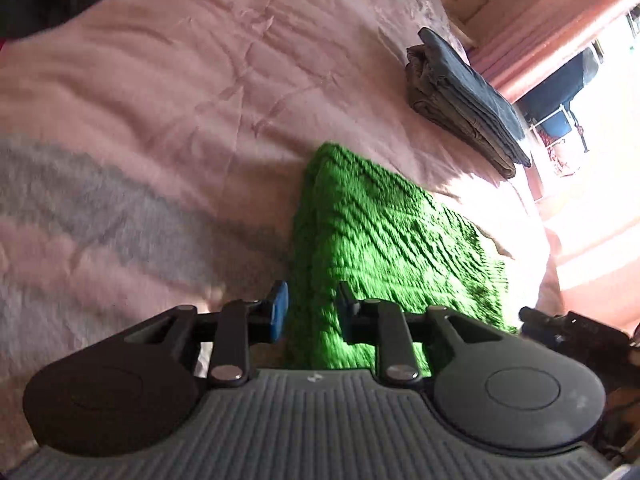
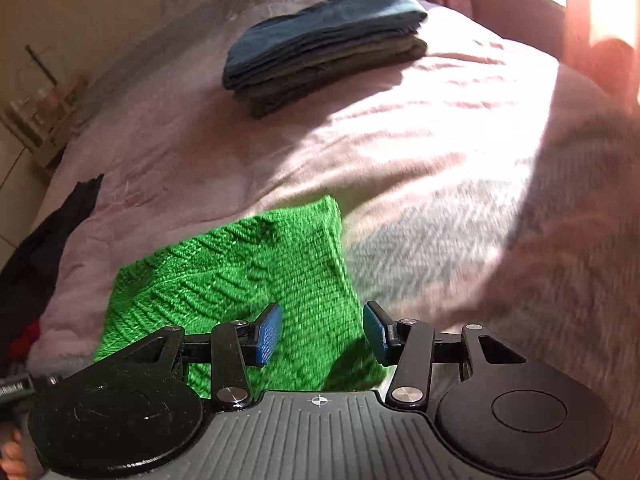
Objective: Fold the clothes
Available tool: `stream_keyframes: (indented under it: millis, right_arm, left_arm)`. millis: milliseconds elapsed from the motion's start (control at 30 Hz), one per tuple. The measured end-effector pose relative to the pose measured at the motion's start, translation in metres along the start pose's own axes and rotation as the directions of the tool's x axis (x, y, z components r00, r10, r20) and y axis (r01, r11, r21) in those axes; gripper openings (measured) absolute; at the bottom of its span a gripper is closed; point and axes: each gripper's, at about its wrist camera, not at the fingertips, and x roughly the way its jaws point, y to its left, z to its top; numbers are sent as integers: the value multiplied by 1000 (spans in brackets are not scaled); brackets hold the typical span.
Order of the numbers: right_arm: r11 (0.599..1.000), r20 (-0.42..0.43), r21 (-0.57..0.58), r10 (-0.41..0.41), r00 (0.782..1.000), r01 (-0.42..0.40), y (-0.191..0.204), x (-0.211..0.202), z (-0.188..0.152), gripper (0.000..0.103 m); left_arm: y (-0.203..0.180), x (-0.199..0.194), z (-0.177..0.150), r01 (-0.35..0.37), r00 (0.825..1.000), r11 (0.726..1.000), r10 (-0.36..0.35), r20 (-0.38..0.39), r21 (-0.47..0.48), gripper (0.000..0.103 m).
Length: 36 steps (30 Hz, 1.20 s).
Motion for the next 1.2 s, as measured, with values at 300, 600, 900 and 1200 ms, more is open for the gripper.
stream_keyframes:
  millis: [300, 600, 900, 1200]
  right_arm:
    - [867, 23, 478, 150, 988, -143, -53, 3, -25, 49]
    - [792, 165, 502, 307, 937, -348, -85, 5, -39, 2]
    - [959, 29, 257, 117, 993, -120, -62, -2, -30, 0]
    - [966, 142, -258, 58, 988, -19, 18, -27, -35, 45]
  left_arm:
    - [36, 13, -30, 170, 985, 914, -172, 26, -368, 38]
    - [39, 21, -50, 296, 942, 941, -258, 216, -163, 11]
    - [-6, 3, -60, 14, 977, 998, -26, 210, 62, 16]
    - [-35, -3, -64, -82, 969, 988, 50, 241, 128, 16]
